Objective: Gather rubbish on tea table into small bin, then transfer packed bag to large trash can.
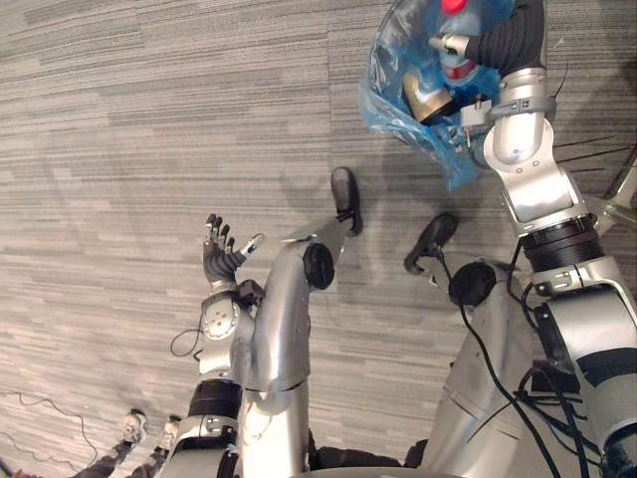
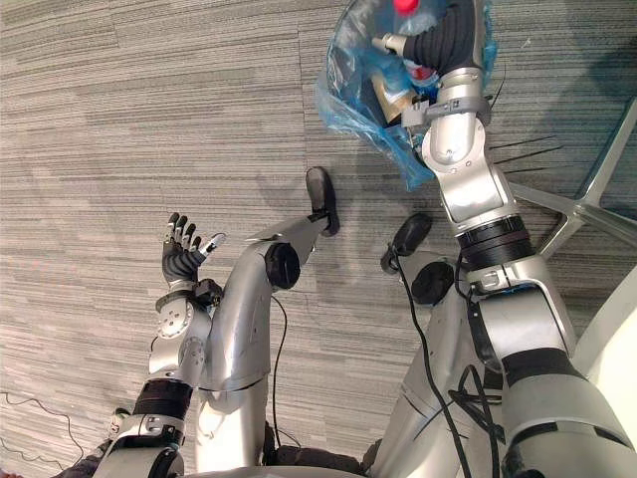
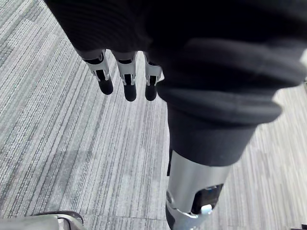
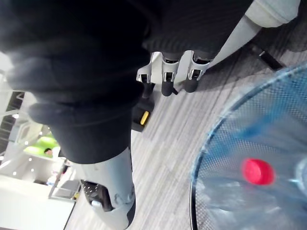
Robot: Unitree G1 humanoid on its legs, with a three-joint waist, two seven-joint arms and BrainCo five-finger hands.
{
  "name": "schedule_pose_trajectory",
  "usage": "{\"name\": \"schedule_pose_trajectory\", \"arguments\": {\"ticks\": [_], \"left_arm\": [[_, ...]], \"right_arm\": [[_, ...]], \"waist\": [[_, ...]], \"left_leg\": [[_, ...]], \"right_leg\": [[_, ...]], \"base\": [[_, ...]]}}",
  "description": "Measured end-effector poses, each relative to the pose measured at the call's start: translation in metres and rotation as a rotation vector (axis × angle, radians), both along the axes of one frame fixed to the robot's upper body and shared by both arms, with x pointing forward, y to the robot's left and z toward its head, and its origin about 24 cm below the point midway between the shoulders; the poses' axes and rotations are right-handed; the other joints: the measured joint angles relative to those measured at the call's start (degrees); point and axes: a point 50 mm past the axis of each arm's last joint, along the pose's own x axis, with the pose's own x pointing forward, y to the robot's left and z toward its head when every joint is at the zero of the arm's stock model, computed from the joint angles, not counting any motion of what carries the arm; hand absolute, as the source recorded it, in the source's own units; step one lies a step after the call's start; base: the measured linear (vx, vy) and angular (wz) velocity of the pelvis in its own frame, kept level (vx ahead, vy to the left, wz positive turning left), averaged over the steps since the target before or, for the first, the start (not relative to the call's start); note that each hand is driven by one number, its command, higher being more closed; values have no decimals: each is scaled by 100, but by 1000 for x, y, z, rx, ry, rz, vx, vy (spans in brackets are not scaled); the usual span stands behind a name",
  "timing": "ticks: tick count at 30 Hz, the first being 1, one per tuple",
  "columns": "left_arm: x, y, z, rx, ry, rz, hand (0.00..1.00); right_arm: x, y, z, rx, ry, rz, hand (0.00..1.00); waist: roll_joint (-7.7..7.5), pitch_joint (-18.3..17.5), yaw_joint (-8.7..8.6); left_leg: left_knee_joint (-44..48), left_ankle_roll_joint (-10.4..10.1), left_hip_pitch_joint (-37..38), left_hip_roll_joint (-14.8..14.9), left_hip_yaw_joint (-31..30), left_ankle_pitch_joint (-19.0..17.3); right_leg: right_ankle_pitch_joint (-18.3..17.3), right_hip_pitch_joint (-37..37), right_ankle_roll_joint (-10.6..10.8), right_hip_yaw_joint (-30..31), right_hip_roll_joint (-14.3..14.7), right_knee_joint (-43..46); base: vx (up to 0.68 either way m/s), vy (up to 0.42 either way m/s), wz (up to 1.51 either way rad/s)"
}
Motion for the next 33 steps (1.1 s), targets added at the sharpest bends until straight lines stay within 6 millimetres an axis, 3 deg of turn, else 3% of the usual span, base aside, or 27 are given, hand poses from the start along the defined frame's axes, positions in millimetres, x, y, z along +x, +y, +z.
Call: {"name": "schedule_pose_trajectory", "arguments": {"ticks": [3,6,11,21,22,27,33], "left_arm": [[0,2,-1,5,11,4,0],[0,6,-4,20,31,7,0],[-1,8,-9,38,59,8,0],[-1,9,-9,46,49,12,0],[-1,9,-9,47,47,13,0],[1,12,-4,55,25,22,0],[3,15,-10,69,73,16,0]], "right_arm": [[1,4,-15,-51,25,-17,0],[-1,17,-36,-135,57,-5,0],[0,26,-54,-282,100,-12,0],[27,10,-86,-436,322,-132,0],[28,9,-87,-437,330,-139,100],[38,-3,-91,-465,412,-203,100],[39,-2,-89,-466,423,-197,100]], "waist": [[-54,-26,-1],[-225,-113,4],[-273,-137,-12],[-312,-157,9],[-312,-157,8],[-309,-159,8],[-308,-160,17]], "left_leg": [[23,2,52,63,-1,-3],[6,1,116,78,11,-3],[-142,-5,269,77,46,1],[-337,-75,241,42,81,48],[-340,-76,226,40,74,49],[-304,-85,21,-16,-12,63],[-196,-86,-60,-18,-107,61]], "right_leg": [[6,67,-9,-16,53,-31],[8,114,-15,-5,68,-40],[33,262,1,-15,108,-193],[65,234,10,-51,115,-343],[64,225,8,-57,115,-345],[51,57,-73,-100,75,-275],[-49,49,-95,-171,50,-164]], "base": [[-109,52,-9],[-115,47,-2],[-106,50,0],[-93,47,4],[-105,46,4],[-90,41,6],[-103,40,5]]}}
